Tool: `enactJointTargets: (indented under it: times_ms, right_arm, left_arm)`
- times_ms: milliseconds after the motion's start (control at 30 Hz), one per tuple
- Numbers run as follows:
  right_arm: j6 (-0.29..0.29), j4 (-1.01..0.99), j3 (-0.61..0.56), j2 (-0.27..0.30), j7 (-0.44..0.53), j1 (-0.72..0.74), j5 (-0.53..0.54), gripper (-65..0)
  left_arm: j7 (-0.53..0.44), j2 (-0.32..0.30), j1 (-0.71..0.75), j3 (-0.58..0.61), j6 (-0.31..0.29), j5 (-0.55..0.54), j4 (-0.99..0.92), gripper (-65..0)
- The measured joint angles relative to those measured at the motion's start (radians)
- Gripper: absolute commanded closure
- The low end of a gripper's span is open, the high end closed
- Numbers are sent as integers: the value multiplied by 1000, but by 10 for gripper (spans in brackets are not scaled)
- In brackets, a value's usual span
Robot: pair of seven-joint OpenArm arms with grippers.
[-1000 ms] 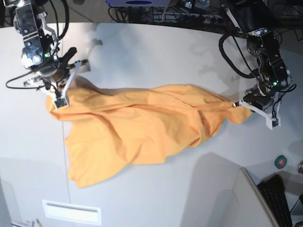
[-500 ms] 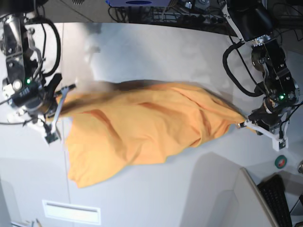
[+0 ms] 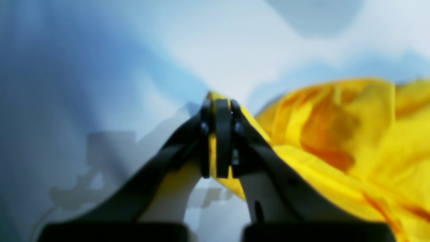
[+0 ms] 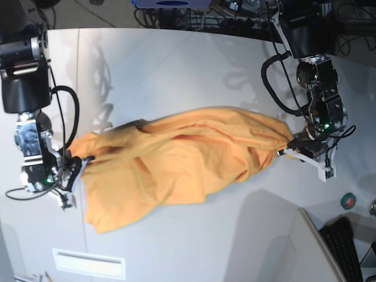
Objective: Layout the t-shirt on the table in an organized manner, then fold the t-shirt properly
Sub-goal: 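Hold the shirt edges with both grippers and stretch it taut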
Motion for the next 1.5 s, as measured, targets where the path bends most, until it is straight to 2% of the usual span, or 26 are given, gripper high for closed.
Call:
enactJointTargets:
  times_ms: [200, 267, 367, 400, 433, 467, 567, 633, 733, 800, 833, 967, 1067, 1133, 1167, 1300, 1333, 1433, 1500]
  right_arm:
    - [-5, -262, -47, -44, 251, 127, 3, 0]
    - [-5, -295, -46, -51, 262, 134, 3, 0]
    - [-4, -280, -34, -37, 251, 121, 0, -273]
    - [-4, -249, 4, -29, 256, 105, 10, -369]
    - [-3, -208, 66, -24, 270, 82, 18, -420]
    - [-2, -154, 137, -21, 286, 51, 26, -438]
    - [-3, -57, 322, -5, 354, -60, 61, -414]
    - [-12, -77, 368, 1, 378, -101, 80, -401]
    - [7, -187, 369, -2, 417, -100, 126, -398]
    - [94, -237, 369, -7, 477, -88, 140, -398]
    - [108, -254, 369, -8, 499, -82, 158, -398]
    - [112, -345, 371, 3, 550, -59, 182, -396]
    - [111, -359, 371, 3, 551, -51, 181, -392]
    - [111, -359, 370, 0, 554, -52, 181, -341]
    - [111, -358, 370, 0, 555, -55, 181, -291]
    - [111, -353, 371, 3, 568, -78, 186, -17]
    - [115, -346, 371, 5, 570, -86, 191, 0]
    - [185, -236, 372, -1, 532, -154, 189, 0]
    - [188, -114, 401, -15, 488, -233, 241, 0]
  left_arm:
    - [-9, -1, -3, 3, 3, 6, -3, 0]
    - [-8, -3, -2, 3, 3, 6, -3, 0]
    - [-8, -2, -2, 2, 3, 6, -2, 0]
    - [-7, -4, -1, 2, 3, 5, -2, 0]
    - [-8, -4, -1, 1, 3, 5, -3, 0]
    - [-8, -4, -2, -2, 3, 6, -3, 0]
    - [-11, -8, 8, -1, 3, 6, -2, 0]
    - [-8, -14, 13, 4, 3, 6, -2, 0]
    - [-8, -17, 11, 2, 3, 6, -2, 0]
    - [-9, -18, 11, 3, 3, 5, -2, 0]
    - [-11, -18, 12, 3, 3, 5, -2, 0]
    - [-10, -18, 20, 3, 3, 6, -1, 0]
    - [-11, -18, 19, 2, 3, 6, -1, 0]
    - [-11, -18, 20, 0, 3, 5, -1, 0]
    - [-11, -18, 20, 0, 3, 5, -1, 0]
    - [-11, -18, 20, 0, 3, 6, -1, 0]
    - [-10, -18, 20, 0, 3, 6, -1, 0]
    - [-11, -18, 20, 2, 3, 5, -2, 0]
    - [-8, -18, 23, 4, 3, 5, 1, 0]
